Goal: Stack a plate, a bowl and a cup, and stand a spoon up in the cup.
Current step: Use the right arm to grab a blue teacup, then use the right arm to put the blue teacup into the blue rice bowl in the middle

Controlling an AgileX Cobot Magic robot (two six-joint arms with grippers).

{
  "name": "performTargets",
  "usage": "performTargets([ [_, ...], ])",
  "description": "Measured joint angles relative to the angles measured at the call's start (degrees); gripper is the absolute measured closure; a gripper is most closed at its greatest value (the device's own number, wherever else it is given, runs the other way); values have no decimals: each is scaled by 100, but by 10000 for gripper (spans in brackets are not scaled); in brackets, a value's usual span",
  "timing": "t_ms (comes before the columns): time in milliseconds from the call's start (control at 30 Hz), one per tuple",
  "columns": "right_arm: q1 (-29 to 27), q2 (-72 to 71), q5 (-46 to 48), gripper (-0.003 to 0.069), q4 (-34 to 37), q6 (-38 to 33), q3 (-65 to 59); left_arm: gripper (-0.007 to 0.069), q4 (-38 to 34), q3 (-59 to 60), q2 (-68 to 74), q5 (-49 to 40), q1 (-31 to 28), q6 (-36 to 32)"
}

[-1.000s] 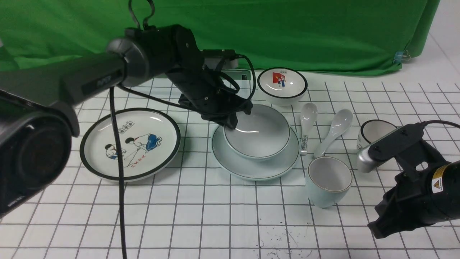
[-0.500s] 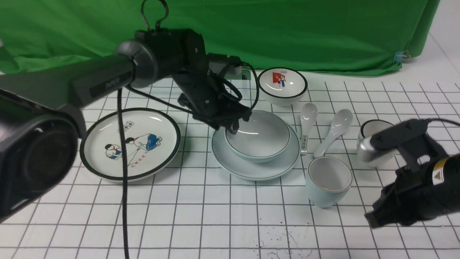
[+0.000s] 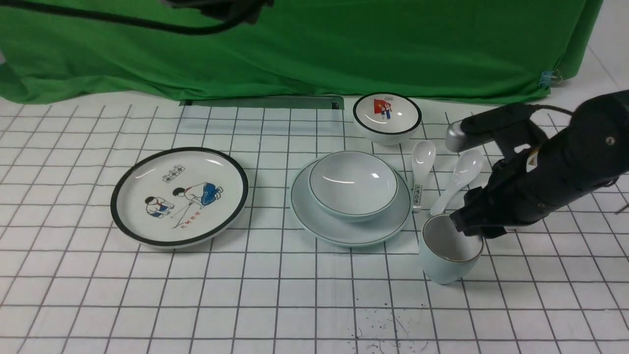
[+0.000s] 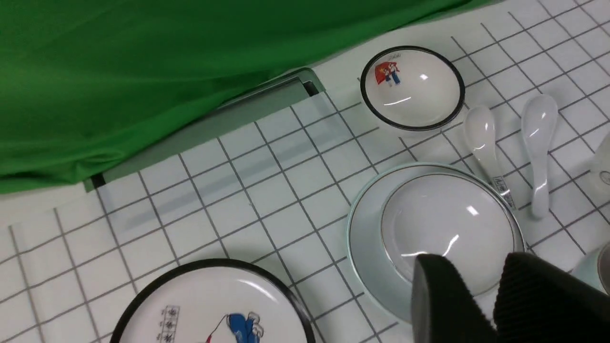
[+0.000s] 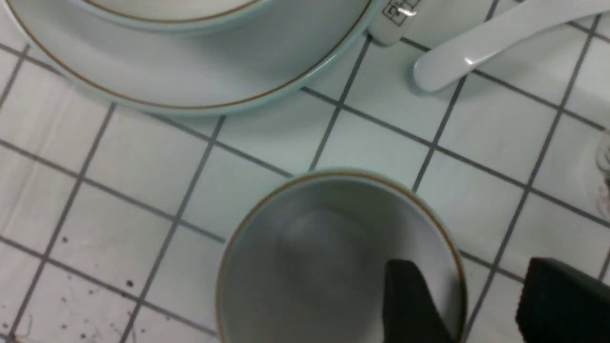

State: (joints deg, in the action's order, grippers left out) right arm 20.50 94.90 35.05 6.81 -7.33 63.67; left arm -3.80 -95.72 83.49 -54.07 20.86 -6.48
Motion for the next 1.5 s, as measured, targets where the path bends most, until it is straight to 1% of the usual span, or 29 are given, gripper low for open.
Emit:
performTargets([
  [67,0,154,-5,378,0,0,71,568,156,639,-606,113,0,-1],
  [100,0,179,-5,386,0,0,82,578,179,713,-674,127,0,8],
  [133,0,237,-5,466,0,-32,96,610,380,1427,-1255,220,0,29],
  [167,0,242,-5,495,0,-76,96,617,470,1754,-1435,256,0,66],
  [200,0,247,6,552,0,-157,96,624,654,2169,-1798,282,0,171],
  [233,0,247,18,581,7,-184,98,626,785,2582,-2102,303,0,254],
  [267,0,247,18,589,8,-184,98,627,849,2665,-2166,303,0,280],
  [300,0,236,47,594,19,-298,130,631,1138,3386,-2720,307,0,579],
  [367,0,237,146,593,19,-329,188,632,1290,3771,-3022,307,0,758],
  [433,7,223,636,594,4,-392,535,632,1572,4783,-3796,372,0,1204],
  [500,33,219,806,594,-3,-414,743,632,1610,5119,-4034,451,0,1344],
  [533,121,213,986,594,-8,-420,1225,632,1623,5674,-4392,686,0,1576],
  [567,121,213,995,594,-8,-420,1225,632,1623,5731,-4423,717,0,1576],
  [633,309,236,974,594,-8,-425,1859,632,1635,6329,-4689,1133,0,1743],
  [733,581,489,831,594,-2,-391,2521,632,1588,6784,-4761,1681,0,1812],
  [833,796,1113,717,594,17,-300,3088,632,1461,6843,-4761,1978,0,1816],
  [1033,855,2180,878,594,-3,-79,3823,632,1400,6843,-4761,2098,0,1816],
  [1300,855,2431,1121,592,-71,18,3932,632,1354,6843,-4761,2265,0,1816],
  [1433,855,2431,1122,558,-71,80,3964,632,1354,6843,-4761,2347,0,1816],
  [1500,855,2431,1107,483,-71,133,3989,632,1354,6843,-4761,2358,0,1816],
])
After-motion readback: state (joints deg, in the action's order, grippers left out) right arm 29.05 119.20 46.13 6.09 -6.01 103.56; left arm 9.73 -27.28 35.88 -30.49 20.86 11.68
